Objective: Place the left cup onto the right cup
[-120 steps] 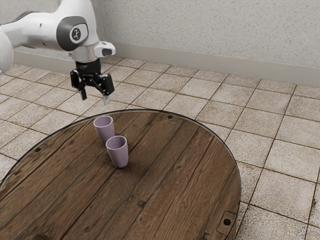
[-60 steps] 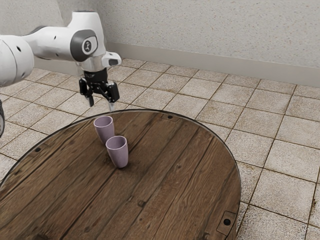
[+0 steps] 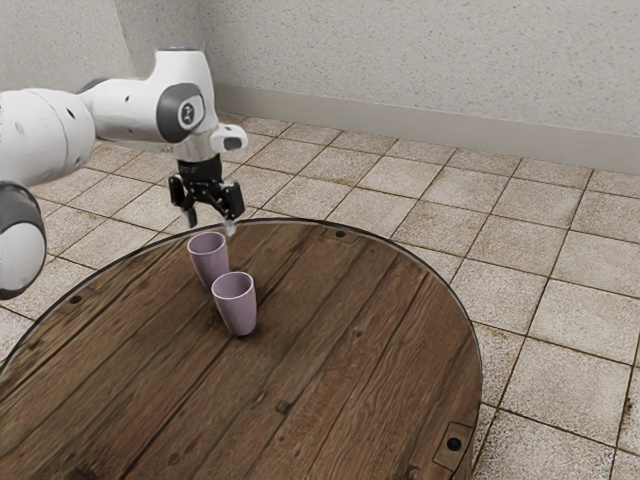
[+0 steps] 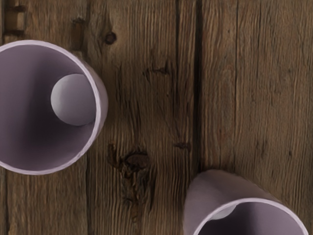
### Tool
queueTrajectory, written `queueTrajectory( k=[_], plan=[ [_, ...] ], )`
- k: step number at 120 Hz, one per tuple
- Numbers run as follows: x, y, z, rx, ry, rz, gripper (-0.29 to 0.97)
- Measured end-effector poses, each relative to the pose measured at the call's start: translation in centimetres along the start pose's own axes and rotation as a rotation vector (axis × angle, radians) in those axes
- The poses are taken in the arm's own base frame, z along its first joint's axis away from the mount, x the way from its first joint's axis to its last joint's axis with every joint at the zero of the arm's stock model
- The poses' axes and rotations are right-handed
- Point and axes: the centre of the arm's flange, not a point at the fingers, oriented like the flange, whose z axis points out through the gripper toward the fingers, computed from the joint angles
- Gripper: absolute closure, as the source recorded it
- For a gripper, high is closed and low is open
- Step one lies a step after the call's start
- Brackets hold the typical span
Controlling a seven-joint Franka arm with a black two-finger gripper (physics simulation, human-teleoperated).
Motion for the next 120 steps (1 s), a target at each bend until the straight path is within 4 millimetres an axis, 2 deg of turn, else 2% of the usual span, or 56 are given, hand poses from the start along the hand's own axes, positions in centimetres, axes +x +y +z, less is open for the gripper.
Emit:
queueTrajectory(
  k=[12,41,78,120],
  plan=[
    [0.8,-0.2,0.7,-0.005,0.001,0.008,0.03],
    [2.2,-1.2,3.9,-0.022,-0.024,0.016,0.04],
    [3.8,-2.3,6.0,-0.032,-0.027,0.027,0.05],
    [4.5,-2.9,6.5,-0.028,-0.022,0.043,0.3]
  ],
)
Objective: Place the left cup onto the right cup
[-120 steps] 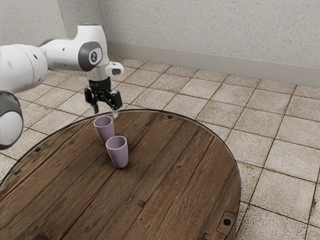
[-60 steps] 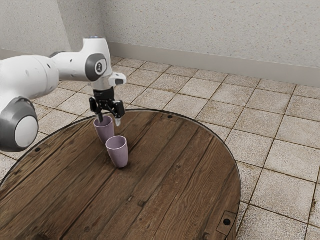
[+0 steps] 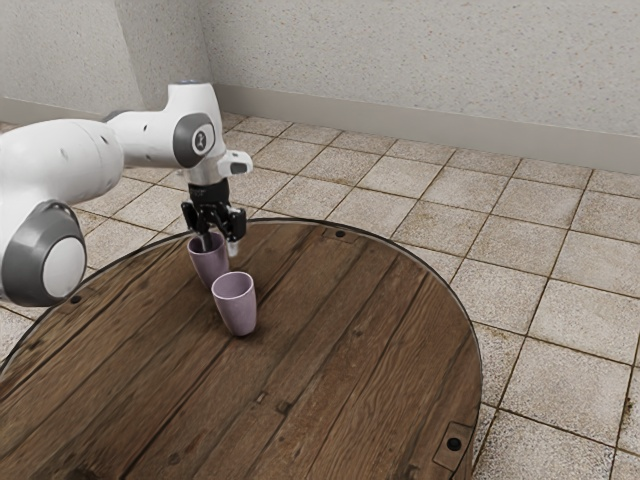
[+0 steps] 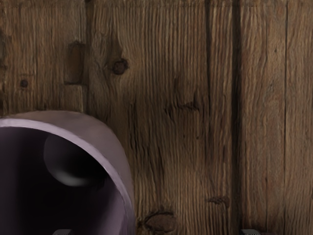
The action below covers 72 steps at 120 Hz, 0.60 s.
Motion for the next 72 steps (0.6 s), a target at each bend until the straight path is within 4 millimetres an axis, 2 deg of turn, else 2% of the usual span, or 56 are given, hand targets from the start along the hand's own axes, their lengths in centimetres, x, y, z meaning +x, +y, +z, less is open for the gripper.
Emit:
queueTrajectory(
  k=[27,72],
  plan=[
    [0.3,-0.3,0.6,0.006,-0.003,0.009,0.42],
    [1.0,-1.3,1.4,0.021,-0.004,0.013,0.56]
  ],
)
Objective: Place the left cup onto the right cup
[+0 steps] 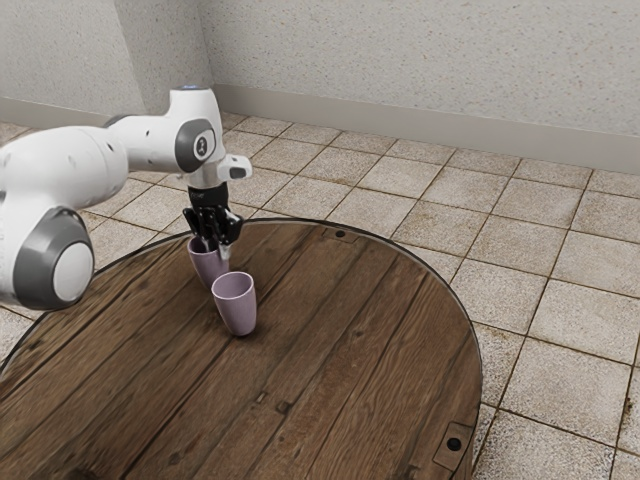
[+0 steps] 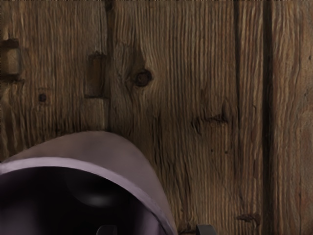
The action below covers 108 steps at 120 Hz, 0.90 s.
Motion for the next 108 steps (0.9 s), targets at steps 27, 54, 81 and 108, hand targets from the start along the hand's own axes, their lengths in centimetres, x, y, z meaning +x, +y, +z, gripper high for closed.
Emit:
queueTrajectory(
  k=[27,54,81,108],
  plan=[
    [0.1,-0.3,0.6,0.004,-0.009,0.002,0.65],
    [0.2,-0.3,0.9,0.005,-0.009,0.003,0.75],
    [0.1,-0.3,0.6,0.009,-0.004,0.0,0.77],
    [-0.1,0.5,-1.7,0.03,0.022,0.01,0.78]
  ],
)
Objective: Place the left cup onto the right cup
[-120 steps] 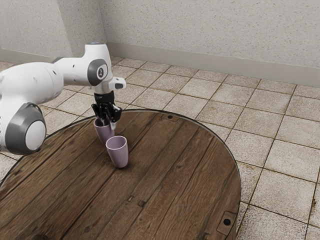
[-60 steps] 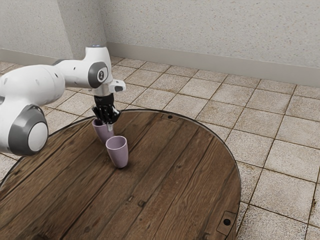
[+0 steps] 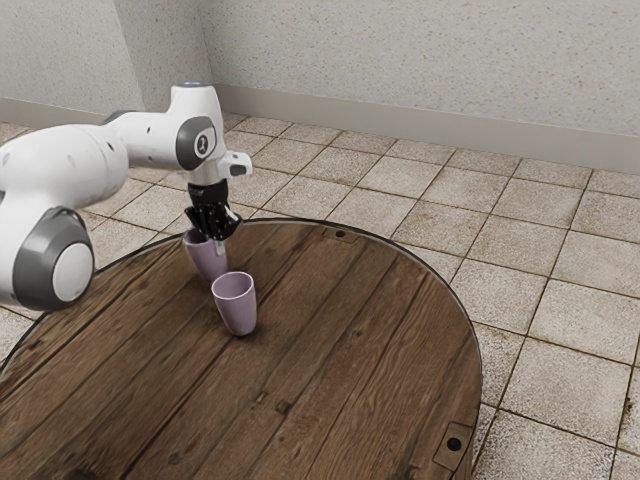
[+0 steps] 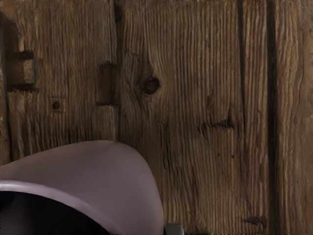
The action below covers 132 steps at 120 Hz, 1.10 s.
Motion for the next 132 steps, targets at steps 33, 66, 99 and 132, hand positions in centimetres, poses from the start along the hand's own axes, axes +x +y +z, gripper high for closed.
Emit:
queueTrajectory(
  k=[33,66,99,132],
  plan=[
    [-1.8,3.3,-5.9,0.025,0.048,0.036,0.78],
    [-6.0,9.0,-9.4,0.036,0.047,0.093,0.79],
    [-8.6,12.7,-10.0,0.043,0.05,0.116,0.78],
    [-9.7,14.3,-8.4,0.052,0.018,0.105,0.79]
  ],
)
